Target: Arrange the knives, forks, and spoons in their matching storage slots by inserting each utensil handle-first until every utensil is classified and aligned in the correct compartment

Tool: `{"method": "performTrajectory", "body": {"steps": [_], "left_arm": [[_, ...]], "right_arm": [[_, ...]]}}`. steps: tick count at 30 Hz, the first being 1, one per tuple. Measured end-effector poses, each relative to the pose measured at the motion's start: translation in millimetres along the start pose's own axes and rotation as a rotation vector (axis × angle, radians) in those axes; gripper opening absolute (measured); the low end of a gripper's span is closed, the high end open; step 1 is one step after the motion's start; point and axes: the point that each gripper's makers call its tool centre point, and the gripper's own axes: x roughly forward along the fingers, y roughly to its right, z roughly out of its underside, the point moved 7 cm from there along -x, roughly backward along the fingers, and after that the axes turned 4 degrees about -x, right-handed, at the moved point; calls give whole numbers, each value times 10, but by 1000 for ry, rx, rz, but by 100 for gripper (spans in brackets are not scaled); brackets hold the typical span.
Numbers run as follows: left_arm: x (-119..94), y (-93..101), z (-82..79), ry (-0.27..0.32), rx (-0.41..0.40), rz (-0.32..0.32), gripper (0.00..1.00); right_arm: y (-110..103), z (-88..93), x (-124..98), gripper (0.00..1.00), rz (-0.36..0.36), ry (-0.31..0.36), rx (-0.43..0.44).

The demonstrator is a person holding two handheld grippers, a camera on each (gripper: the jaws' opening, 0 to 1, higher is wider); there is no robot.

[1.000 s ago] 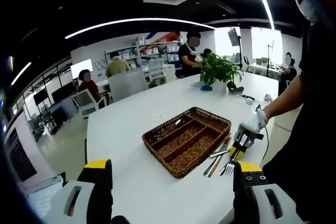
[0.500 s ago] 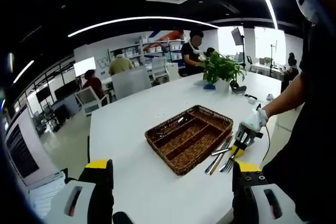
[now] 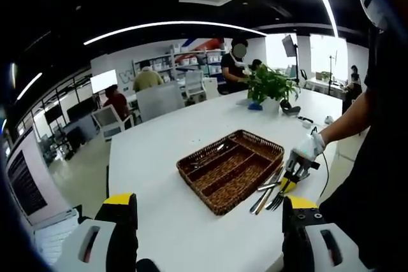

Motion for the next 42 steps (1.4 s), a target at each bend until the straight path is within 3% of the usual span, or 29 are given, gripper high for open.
{"method": "performTrajectory", "body": {"steps": [16, 32, 34, 42], "left_arm": [[18, -13, 7, 3, -12, -2, 98], [3, -10, 11, 6, -20, -5, 98], [5, -7, 13, 5, -20, -4, 98], [16, -11, 12, 2, -15, -2, 98]], "right_arm": [[31, -42, 13, 0, 3, 18, -14], [138, -32, -54, 0, 28, 64, 94], [129, 26, -29, 0, 8, 47, 123], [162, 68, -18, 1, 45, 10, 112]]}}
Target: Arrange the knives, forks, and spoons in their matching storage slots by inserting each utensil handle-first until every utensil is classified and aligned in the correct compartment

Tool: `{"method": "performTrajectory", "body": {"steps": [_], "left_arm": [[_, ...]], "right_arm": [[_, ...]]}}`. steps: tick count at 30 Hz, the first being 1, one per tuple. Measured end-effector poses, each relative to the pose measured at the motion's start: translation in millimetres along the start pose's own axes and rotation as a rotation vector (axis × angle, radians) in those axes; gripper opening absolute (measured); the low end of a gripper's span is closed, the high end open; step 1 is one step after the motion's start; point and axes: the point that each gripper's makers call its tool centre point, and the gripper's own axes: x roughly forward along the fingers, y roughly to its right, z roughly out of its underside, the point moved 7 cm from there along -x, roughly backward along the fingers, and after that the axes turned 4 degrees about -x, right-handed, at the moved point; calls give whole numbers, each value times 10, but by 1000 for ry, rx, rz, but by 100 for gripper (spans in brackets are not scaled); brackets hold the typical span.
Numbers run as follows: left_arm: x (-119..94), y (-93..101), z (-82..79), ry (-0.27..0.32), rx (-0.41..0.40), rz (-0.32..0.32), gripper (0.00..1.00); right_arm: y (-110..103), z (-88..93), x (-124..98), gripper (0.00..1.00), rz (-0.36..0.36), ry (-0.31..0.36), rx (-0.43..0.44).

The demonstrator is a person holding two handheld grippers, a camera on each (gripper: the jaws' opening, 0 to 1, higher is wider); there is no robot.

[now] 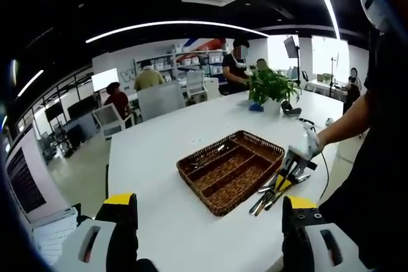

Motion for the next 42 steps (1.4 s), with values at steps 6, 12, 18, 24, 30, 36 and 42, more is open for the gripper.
{"method": "performTrajectory", "body": {"steps": [6, 12, 18, 24, 30, 36, 42], "left_arm": [[10, -7, -9, 0, 1, 0, 98], [8, -3, -16, 2, 0, -1, 98], [-12, -2, 2, 3, -7, -7, 98], [-14, 5, -5, 12, -10, -9, 98], [1, 33, -22, 24, -6, -1, 98], [8, 47, -29, 36, -5, 6, 99], [5, 71, -63, 52, -6, 25, 100]], "right_arm": [[-18, -18, 29, 5, -20, 7, 18], [-36, -9, 95, 1, -26, -12, 14], [-2, -25, 73, 0, 1, -15, 80], [62, -79, -42, 0, 16, -7, 105], [50, -158, -158, 0, -7, -12, 66], [36, -281, -291, 0, -17, -37, 37], [67, -429, -480, 0, 0, -57, 36]]}}
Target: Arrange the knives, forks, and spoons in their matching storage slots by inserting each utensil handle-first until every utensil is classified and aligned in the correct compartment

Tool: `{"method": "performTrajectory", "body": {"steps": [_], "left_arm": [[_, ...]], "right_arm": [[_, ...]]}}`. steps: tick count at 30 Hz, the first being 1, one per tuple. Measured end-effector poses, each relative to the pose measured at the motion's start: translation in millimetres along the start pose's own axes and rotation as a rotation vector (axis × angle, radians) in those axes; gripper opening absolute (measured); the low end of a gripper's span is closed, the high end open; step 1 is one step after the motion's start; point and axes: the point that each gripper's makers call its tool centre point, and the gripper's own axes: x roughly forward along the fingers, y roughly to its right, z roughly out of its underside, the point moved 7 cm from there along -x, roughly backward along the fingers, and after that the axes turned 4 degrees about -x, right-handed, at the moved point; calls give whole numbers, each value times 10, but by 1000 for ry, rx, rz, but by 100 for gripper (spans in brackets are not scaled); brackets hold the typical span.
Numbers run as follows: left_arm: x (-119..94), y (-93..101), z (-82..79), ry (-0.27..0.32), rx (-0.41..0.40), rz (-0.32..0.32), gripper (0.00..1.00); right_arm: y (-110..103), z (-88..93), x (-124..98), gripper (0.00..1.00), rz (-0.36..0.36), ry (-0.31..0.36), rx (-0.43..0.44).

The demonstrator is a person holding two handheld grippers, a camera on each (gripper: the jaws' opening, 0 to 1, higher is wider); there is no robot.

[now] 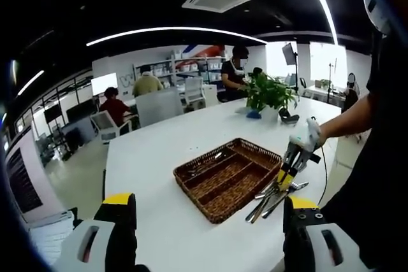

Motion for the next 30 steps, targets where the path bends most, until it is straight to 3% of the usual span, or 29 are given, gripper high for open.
{"method": "performTrajectory", "body": {"steps": [4, 19, 24, 30], "left_arm": [[13, 25, -16, 5, 2, 18, 100], [91, 24, -27, 18, 8, 119, 100], [78, -25, -27, 17, 16, 135, 100], [99, -81, -25, 35, 1, 110, 100]], "right_arm": [[-4, -118, -135, 0, 7, -8, -11], [41, -864, -791, 0, 41, -52, -80], [96, -1026, -917, 0, 66, -57, -101], [150, -1070, -951, 0, 58, -76, -142]]}}
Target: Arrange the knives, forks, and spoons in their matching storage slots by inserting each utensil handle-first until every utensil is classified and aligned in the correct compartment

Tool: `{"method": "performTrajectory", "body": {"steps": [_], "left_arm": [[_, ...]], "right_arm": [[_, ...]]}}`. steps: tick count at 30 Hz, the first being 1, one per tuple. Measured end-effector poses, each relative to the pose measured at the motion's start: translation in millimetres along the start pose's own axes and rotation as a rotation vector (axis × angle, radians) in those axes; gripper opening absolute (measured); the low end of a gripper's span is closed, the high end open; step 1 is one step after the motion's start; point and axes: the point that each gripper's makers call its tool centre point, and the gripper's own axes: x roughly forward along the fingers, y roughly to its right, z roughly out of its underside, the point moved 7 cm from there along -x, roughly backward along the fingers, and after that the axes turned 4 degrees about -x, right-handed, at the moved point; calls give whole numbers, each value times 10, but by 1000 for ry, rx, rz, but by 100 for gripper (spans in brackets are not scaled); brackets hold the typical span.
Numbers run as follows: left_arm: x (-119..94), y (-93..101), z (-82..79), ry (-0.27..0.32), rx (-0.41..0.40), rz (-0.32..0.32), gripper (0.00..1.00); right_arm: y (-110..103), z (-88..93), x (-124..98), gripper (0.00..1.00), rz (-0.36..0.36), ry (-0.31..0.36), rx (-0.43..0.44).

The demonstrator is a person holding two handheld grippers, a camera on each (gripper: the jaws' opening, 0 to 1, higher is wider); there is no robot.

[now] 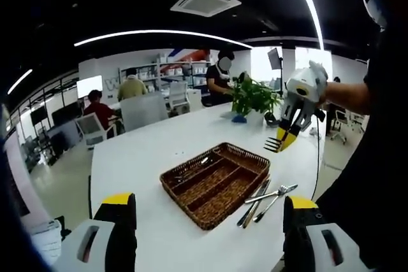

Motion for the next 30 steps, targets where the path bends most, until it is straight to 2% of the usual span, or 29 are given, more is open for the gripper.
{"method": "performTrajectory", "body": {"steps": [5, 8, 13, 22, 30], "left_arm": [[39, -40, 6, -1, -4, -7, 100], [36, -29, -40, 8, -4, -3, 100], [1, -122, -13, 17, -4, -21, 100], [-37, -130, 69, 7, -11, -36, 100], [-19, -91, 47, 8, -13, -30, 100]], "right_arm": [[105, -2, 9, 0, 4, 5, -21], [113, -13, 11, 0, 9, -2, -39], [138, -54, 52, 0, 8, -2, -53], [211, -70, 83, 0, 5, -16, -84], [357, -82, 128, 0, 6, -22, -96]]}}
